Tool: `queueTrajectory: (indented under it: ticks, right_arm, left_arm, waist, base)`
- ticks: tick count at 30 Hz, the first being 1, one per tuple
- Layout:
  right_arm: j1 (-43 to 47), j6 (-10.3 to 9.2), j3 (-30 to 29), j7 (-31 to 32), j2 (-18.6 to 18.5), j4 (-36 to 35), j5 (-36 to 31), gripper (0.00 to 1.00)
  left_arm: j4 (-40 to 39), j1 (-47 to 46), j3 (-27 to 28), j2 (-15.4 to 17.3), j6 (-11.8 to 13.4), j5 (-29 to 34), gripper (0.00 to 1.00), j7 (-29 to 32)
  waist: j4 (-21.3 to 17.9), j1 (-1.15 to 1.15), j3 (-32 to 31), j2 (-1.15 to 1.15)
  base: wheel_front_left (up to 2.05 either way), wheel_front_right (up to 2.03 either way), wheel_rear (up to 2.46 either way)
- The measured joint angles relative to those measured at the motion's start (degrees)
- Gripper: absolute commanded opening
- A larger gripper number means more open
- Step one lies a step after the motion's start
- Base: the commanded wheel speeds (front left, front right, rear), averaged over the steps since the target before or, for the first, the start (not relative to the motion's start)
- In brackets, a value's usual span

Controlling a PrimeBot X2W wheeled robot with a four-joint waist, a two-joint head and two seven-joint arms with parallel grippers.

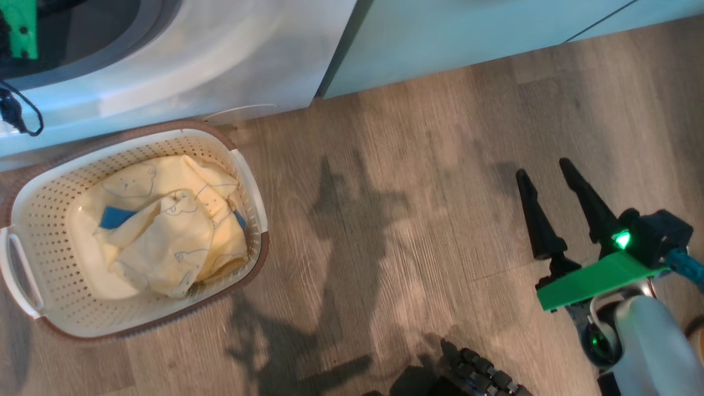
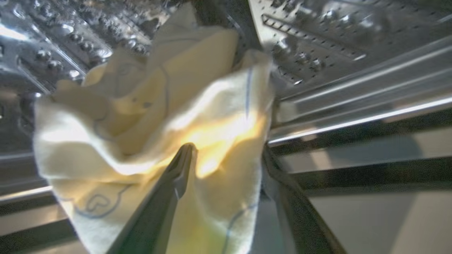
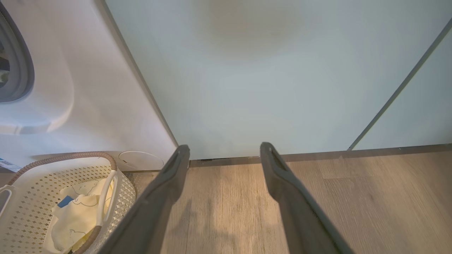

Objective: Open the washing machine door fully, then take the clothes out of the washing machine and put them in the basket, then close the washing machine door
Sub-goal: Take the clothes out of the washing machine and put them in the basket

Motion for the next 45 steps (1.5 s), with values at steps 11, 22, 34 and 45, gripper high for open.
queueTrajectory:
  ticks: [11, 22, 34, 45]
  right_arm:
    - [-0.8, 0.0, 0.0, 0.0, 0.0, -0.1, 0.4, 1.0]
    - [-0.8, 0.0, -0.5, 0.0, 0.0, 0.4, -0.6, 1.0]
    - [0.6, 0.0, -1.8, 0.0, 0.0, 1.0, -1.3, 1.0]
    - [3.6, 0.0, -2.5, 0.0, -0.8, 1.8, -1.6, 1.0]
  left_arm:
    - [3.3, -1.8, -1.0, -1.5, 0.8, 0.4, 0.0, -2.8]
    - [6.0, -1.6, -1.0, -1.5, 0.9, -1.4, 0.0, -8.3]
    - [6.7, 4.3, -1.3, -6.9, -1.6, -4.3, 0.0, -17.6]
    - [5.2, 12.8, -0.9, -12.6, -3.6, -8.4, 0.0, -26.1]
  waist:
    - [0.8, -0.01, 0.8, 0.0]
    - [2.4, 0.01, -1.1, 0.0]
    - [4.5, 0.0, -6.3, 0.0]
    - [7.9, -0.01, -12.1, 0.0]
  base:
    - [0.0, 0.0, 0.0]
    - [0.0, 0.0, 0.0]
    - [0.0, 0.0, 0.0]
    - [0.0, 0.0, 0.0]
